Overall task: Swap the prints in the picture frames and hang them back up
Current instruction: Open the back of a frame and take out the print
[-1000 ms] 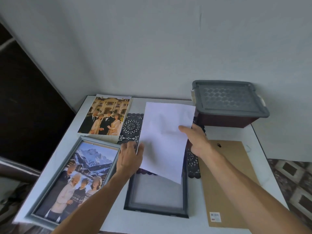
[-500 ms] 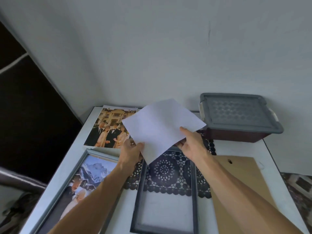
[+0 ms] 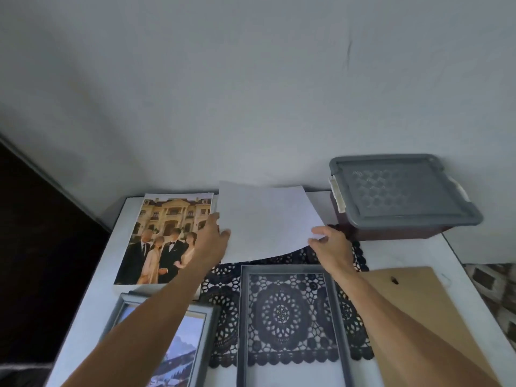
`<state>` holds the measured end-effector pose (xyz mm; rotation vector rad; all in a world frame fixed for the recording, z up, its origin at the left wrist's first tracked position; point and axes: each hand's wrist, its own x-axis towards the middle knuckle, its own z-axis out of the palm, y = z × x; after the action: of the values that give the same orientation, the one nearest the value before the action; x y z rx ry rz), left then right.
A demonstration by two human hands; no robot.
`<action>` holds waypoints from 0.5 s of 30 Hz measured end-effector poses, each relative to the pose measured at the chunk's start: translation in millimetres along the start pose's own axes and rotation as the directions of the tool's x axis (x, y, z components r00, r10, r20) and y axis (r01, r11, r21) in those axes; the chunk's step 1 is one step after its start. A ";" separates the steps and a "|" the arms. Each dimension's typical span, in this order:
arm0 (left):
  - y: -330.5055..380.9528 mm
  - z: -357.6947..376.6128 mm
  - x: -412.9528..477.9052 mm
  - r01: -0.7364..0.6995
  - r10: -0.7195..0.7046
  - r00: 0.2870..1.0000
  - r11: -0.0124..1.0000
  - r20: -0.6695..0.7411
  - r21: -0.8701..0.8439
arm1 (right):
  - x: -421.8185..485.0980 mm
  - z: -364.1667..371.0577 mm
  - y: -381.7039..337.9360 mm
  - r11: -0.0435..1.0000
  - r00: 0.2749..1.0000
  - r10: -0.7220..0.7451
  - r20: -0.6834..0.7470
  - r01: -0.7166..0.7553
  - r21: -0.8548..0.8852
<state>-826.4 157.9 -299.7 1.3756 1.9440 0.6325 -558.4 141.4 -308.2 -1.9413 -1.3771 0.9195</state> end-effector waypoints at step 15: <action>-12.7 32.5 41.8 -0.112 0.108 0.994 0.884 0.036 0.454 | 18.3 25.4 21.4 0.847 0.998 -0.041 0.037 0.055 -0.528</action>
<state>-819.4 193.5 -340.3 1.7771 2.1019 0.2170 -562.8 154.2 -343.7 -2.2786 -1.8313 0.5705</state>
